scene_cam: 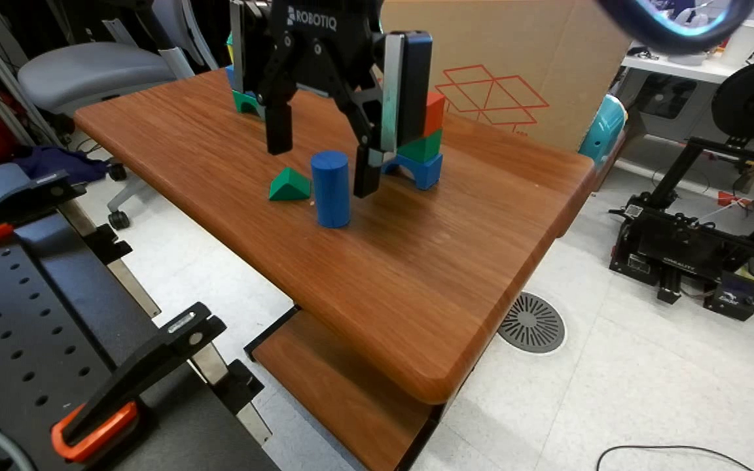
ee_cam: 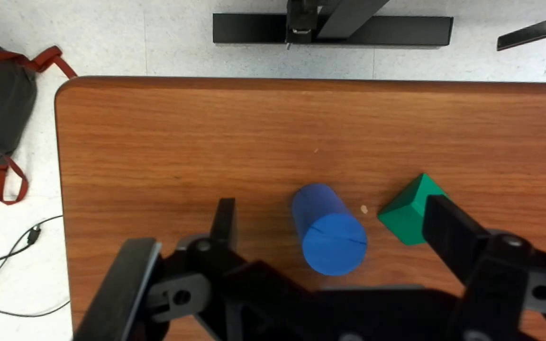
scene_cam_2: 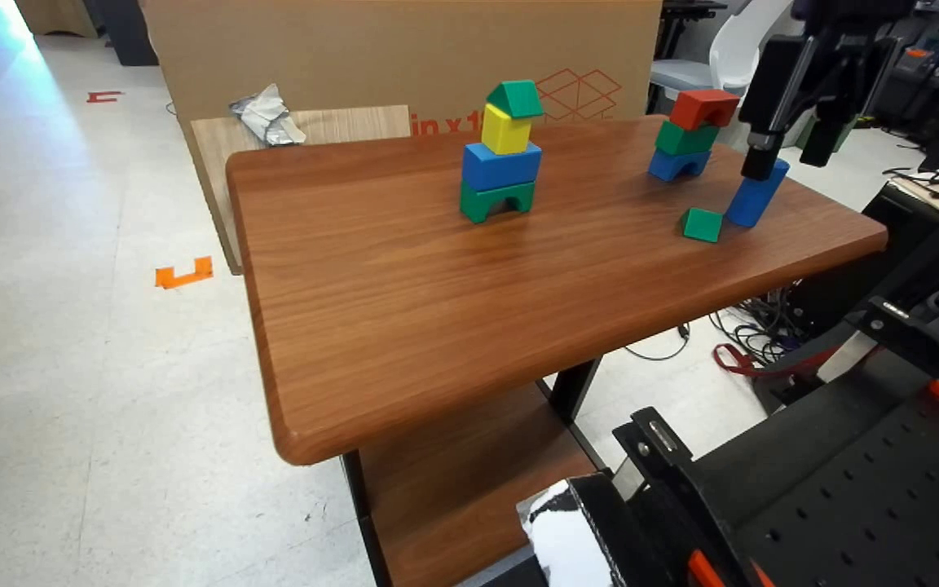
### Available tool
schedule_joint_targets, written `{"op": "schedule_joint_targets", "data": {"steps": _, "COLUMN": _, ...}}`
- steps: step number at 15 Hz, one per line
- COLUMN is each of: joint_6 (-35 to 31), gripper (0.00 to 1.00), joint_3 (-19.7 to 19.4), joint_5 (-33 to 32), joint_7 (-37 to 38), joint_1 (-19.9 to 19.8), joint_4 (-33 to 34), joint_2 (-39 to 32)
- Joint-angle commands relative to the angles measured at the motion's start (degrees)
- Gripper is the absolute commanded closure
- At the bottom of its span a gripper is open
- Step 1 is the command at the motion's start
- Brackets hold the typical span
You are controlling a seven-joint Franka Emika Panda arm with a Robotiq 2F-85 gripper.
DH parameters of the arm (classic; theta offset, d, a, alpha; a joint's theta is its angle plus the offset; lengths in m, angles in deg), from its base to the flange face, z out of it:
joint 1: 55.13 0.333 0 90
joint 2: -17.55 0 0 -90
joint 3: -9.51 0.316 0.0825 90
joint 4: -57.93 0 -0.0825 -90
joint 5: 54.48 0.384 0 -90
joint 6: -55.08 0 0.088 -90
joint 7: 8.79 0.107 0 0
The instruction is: Pick up the blue block and place it on the orange block
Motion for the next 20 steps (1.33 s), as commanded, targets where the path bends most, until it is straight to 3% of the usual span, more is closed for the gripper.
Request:
{"op": "schedule_joint_targets", "data": {"steps": 1, "joint_6": 0.7, "gripper": 0.28, "joint_3": 1.3, "joint_5": -0.6, "joint_7": 1.8, "joint_1": -0.9, "joint_4": 2.9, "joint_2": -2.4}}
{"op": "schedule_joint_targets", "data": {"steps": 9, "joint_6": 1.2, "gripper": 0.9, "joint_3": 1.8, "joint_5": 0.6, "joint_7": 1.1, "joint_1": -1.8, "joint_4": 3.6, "joint_2": -1.9}}
{"op": "schedule_joint_targets", "data": {"steps": 13, "joint_6": 2.8, "gripper": 0.92, "joint_3": 1.9, "joint_5": 1.1, "joint_7": -0.1, "joint_1": -2.9, "joint_4": 3.1, "joint_2": 0.6}}
{"op": "schedule_joint_targets", "data": {"steps": 20, "joint_6": 12.2, "gripper": 0.92, "joint_3": 1.8, "joint_5": 3.2, "joint_7": -1.3, "joint_1": -3.6, "joint_4": 5.8, "joint_2": 7.1}}
